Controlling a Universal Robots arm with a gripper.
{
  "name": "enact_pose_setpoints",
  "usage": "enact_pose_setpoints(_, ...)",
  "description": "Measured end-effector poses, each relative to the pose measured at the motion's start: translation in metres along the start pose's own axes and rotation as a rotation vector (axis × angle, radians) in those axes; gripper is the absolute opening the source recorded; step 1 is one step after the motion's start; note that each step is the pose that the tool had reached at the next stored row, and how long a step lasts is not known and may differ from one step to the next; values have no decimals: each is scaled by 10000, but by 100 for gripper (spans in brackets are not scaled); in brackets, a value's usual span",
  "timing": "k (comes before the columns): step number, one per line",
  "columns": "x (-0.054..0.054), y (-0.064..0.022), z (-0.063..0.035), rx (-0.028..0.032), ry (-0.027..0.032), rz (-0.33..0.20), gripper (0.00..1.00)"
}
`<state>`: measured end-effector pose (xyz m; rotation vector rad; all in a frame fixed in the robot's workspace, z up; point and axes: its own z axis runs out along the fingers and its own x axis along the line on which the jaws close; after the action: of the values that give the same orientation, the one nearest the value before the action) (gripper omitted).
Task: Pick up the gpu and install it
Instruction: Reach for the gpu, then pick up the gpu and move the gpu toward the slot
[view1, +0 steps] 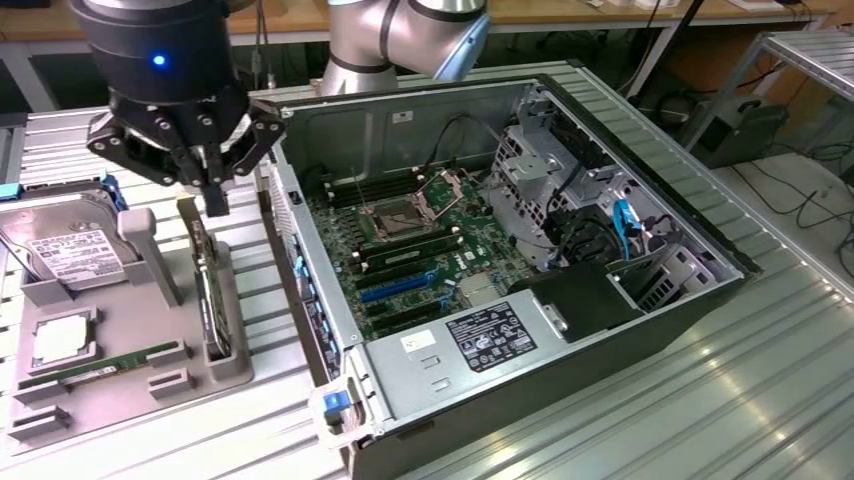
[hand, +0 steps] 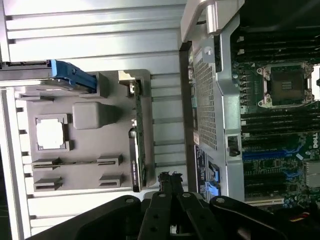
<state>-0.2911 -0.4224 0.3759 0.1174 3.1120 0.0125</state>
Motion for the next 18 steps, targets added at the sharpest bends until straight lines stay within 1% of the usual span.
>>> enact_pose_setpoints(3,134,43,51,7,-3,-3,11)
enact_pose_setpoints(5,261,117,102,9,-2,-3,11)
enact_pose_setpoints(6,296,146,125,13,0,-1,11)
enact_pose_setpoints(8,313,149,169,18,-2,-4,11)
enact_pose_setpoints(18,313,148,169,16,0,-2,11)
